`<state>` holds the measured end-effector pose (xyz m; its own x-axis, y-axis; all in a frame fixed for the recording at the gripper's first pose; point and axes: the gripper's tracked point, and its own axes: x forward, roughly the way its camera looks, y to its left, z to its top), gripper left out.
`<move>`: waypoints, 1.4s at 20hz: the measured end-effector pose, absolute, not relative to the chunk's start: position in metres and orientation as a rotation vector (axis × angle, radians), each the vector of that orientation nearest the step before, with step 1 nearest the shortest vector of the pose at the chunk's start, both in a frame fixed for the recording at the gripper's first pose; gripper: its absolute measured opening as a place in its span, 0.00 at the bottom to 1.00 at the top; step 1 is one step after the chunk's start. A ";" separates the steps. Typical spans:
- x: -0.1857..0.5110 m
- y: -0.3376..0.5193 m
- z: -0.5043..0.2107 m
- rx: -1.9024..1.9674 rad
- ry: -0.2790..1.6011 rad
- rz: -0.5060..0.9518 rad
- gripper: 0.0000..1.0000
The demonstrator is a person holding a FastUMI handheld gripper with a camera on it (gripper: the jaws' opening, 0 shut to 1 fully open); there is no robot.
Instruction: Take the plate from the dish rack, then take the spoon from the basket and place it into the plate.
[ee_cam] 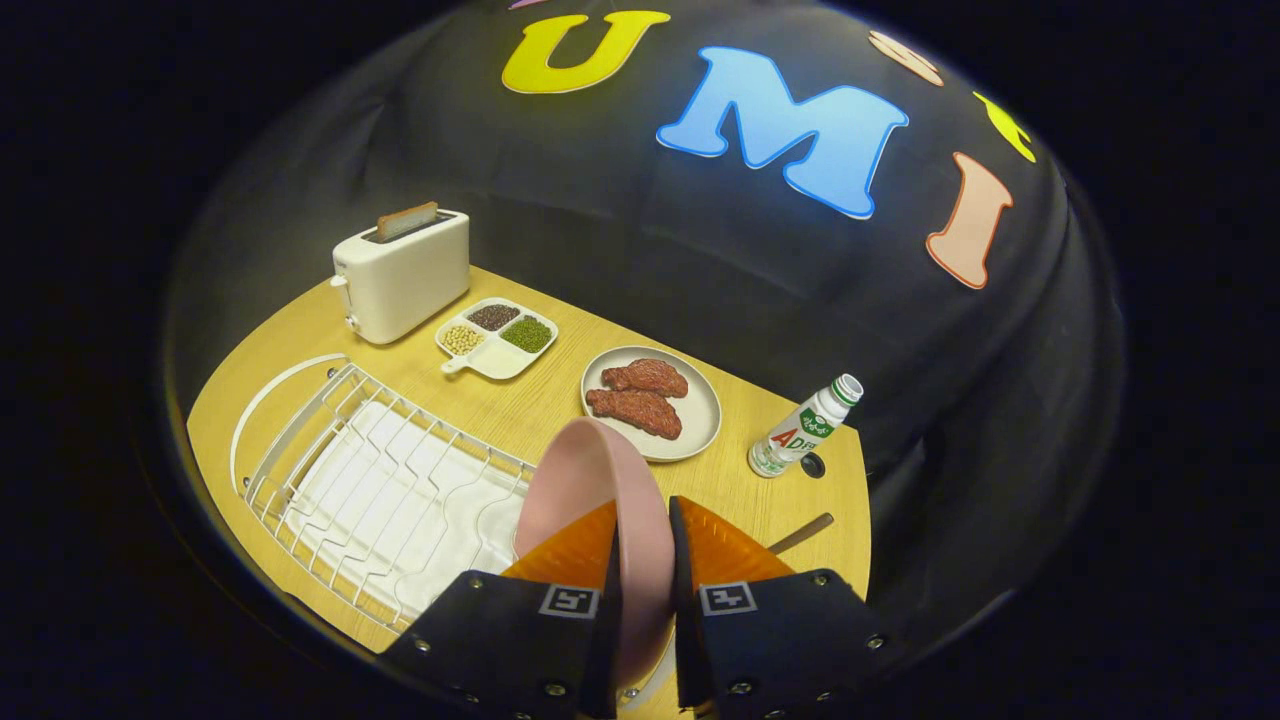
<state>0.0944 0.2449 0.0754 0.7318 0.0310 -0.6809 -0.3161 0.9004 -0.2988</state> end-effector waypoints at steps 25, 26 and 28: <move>0.116 0.266 0.121 -0.703 0.500 0.175 0.14; 0.116 0.263 0.123 -0.694 0.502 0.168 0.14; 0.114 0.253 0.127 -0.679 0.507 0.152 0.14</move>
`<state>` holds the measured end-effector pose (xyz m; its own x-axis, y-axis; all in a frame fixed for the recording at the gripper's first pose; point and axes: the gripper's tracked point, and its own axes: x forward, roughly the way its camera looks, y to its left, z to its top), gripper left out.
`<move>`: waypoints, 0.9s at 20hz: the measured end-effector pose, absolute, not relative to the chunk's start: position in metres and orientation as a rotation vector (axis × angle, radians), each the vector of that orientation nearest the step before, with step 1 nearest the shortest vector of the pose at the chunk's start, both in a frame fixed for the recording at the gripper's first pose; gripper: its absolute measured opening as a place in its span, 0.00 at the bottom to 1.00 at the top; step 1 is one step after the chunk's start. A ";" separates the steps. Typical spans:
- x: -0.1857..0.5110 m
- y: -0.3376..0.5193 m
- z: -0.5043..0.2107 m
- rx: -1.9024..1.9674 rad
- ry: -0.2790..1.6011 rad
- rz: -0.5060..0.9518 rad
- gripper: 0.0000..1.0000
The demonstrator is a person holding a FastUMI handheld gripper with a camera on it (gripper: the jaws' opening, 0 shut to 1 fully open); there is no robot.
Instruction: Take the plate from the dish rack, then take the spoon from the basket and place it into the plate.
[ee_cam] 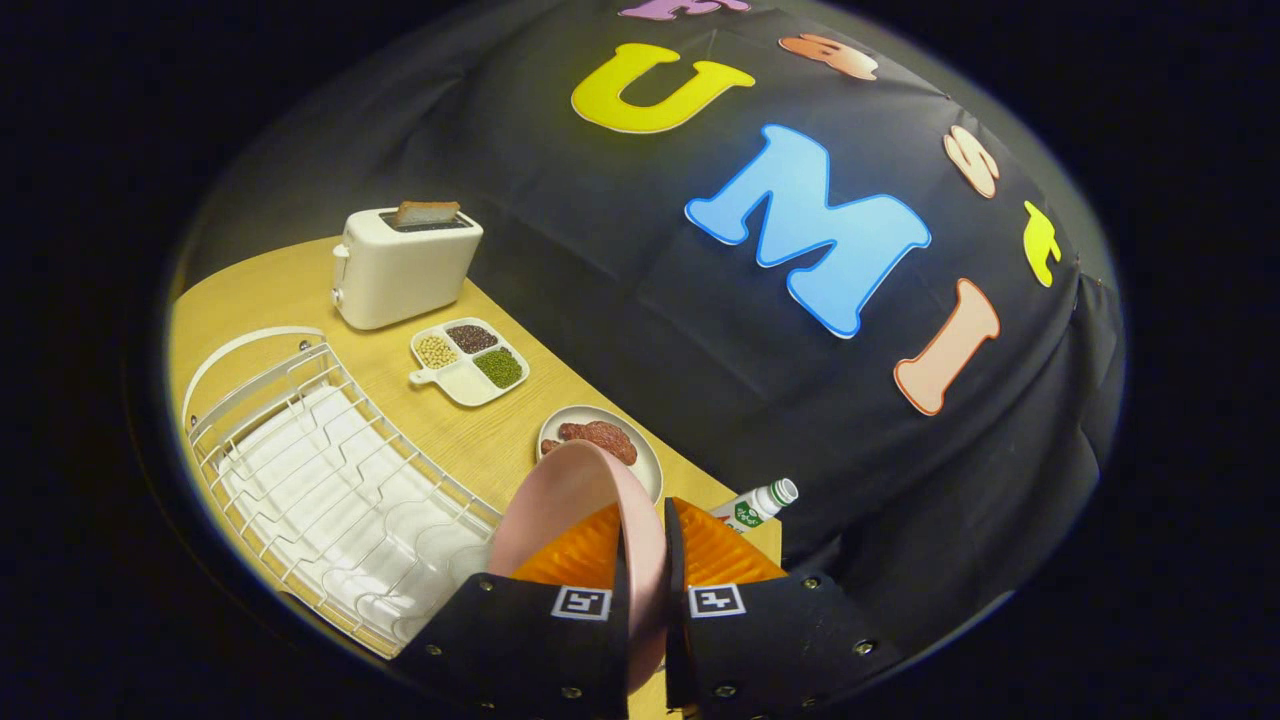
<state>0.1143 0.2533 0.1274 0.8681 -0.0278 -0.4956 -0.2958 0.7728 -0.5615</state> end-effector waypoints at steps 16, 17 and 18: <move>-0.009 0.086 0.164 -0.161 0.517 -0.020 0.14; -0.022 0.073 0.160 -0.139 0.516 -0.043 0.14; -0.034 0.063 0.156 -0.119 0.517 -0.063 0.14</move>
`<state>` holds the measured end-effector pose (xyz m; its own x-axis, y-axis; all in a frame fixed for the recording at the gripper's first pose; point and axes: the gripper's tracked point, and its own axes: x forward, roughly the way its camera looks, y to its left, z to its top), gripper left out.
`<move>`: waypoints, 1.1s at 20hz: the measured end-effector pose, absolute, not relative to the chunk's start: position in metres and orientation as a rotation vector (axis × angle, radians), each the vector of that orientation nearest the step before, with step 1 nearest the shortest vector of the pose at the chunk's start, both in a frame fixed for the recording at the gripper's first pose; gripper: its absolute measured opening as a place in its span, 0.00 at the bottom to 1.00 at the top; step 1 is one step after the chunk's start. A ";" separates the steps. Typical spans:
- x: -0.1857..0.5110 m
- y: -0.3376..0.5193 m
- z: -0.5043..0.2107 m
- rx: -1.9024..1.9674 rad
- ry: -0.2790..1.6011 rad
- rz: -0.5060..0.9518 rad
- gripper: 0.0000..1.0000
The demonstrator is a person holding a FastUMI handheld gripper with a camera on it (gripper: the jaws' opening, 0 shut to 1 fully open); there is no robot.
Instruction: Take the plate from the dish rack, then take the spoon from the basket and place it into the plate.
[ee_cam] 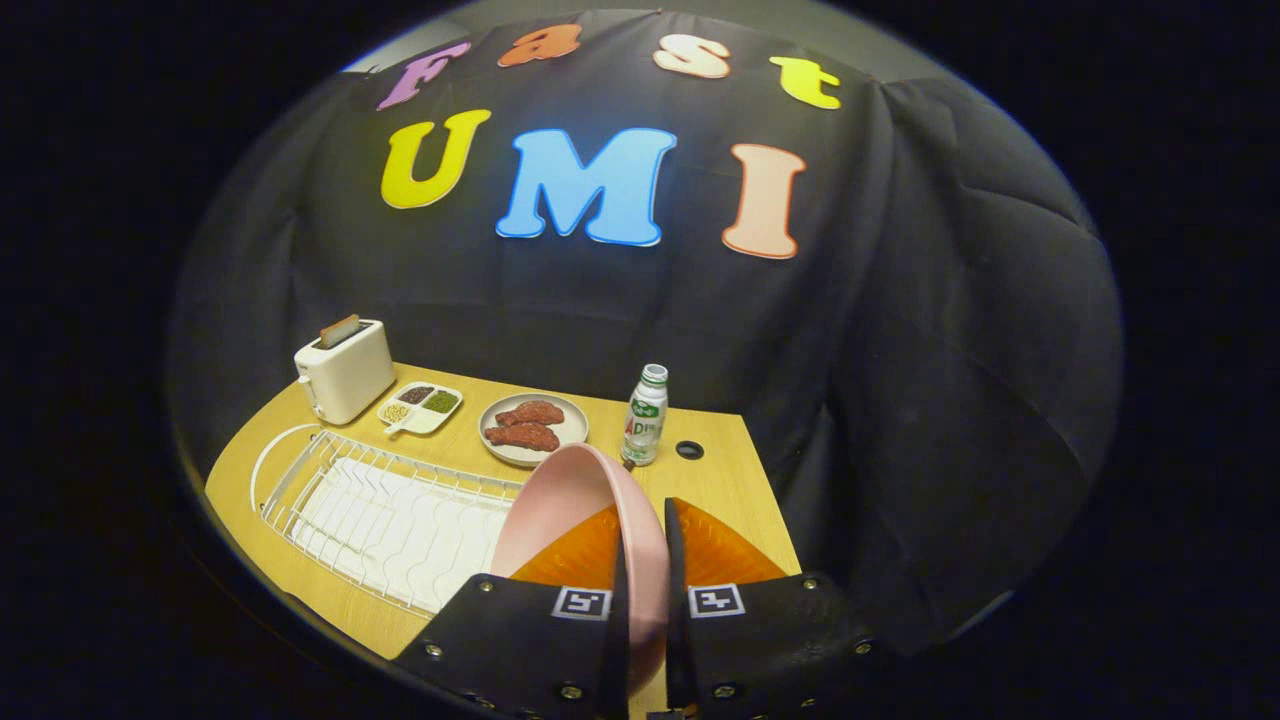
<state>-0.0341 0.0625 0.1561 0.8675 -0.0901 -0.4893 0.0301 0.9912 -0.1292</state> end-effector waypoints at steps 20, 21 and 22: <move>-0.181 0.109 -0.027 0.310 0.671 -0.074 0.14; -0.181 0.118 -0.033 0.348 0.671 -0.057 0.14; -0.182 0.126 -0.039 0.384 0.675 -0.042 0.14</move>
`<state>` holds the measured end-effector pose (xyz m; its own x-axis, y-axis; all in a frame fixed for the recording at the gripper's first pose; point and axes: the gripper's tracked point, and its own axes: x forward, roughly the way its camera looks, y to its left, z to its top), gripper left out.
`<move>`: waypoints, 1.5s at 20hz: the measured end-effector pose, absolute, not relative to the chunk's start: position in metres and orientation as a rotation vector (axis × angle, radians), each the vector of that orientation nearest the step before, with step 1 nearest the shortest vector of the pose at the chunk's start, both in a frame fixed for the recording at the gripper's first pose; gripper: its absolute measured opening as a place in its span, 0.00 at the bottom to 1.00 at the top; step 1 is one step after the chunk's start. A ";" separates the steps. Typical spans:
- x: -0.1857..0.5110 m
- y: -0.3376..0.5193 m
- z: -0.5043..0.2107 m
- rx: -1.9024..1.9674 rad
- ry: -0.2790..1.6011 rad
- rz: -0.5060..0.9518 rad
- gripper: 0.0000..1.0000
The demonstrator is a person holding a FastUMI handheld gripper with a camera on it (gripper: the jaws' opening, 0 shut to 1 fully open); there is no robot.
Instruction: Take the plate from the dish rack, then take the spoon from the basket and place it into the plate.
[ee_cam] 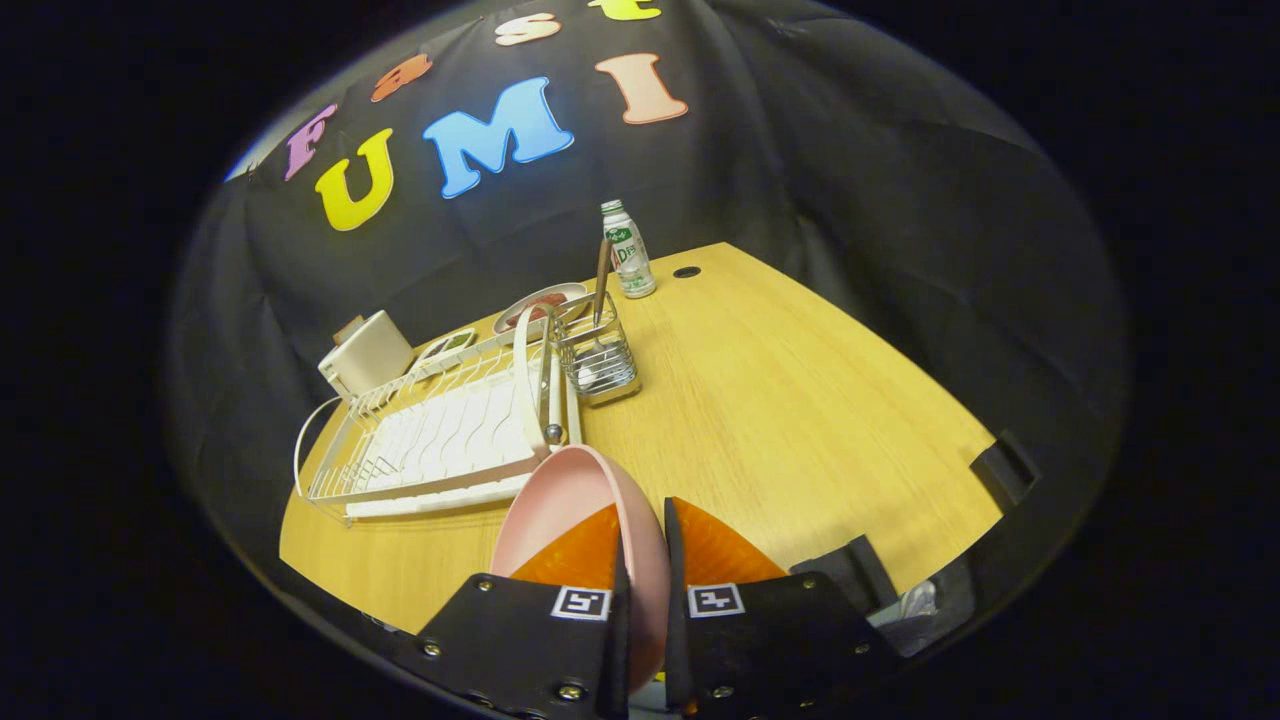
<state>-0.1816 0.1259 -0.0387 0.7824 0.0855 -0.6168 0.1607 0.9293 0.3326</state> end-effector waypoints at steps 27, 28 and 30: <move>-0.135 0.121 -0.014 0.411 0.601 0.151 0.50; -0.128 0.119 -0.006 0.399 0.591 0.164 0.50; -0.110 0.116 0.011 0.377 0.566 0.191 0.50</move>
